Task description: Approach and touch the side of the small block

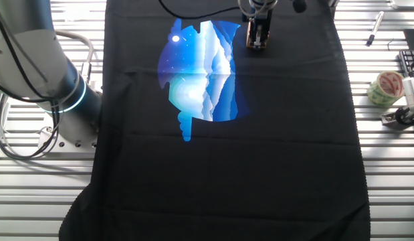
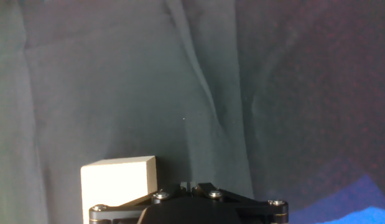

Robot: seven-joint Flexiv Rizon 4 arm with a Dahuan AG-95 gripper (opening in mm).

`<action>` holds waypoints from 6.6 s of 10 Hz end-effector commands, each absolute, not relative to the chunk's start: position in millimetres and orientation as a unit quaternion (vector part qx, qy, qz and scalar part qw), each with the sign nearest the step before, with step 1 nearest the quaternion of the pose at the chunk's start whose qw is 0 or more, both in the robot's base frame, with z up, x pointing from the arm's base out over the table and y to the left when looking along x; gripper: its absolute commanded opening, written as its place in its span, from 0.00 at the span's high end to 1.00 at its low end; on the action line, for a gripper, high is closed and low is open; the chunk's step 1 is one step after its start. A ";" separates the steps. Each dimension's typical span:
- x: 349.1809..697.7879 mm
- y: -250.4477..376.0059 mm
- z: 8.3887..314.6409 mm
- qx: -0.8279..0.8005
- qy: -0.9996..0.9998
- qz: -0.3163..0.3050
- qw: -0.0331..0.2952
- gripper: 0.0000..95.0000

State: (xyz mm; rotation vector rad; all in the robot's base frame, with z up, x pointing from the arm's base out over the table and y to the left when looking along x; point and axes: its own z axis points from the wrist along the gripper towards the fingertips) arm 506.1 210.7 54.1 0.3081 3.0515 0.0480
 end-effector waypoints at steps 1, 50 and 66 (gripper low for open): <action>505.6 215.8 52.1 0.108 0.993 0.014 0.042 1.00; 507.3 215.6 67.3 0.038 0.999 0.008 0.030 1.00; 507.7 217.0 72.8 0.021 0.999 0.006 0.032 0.60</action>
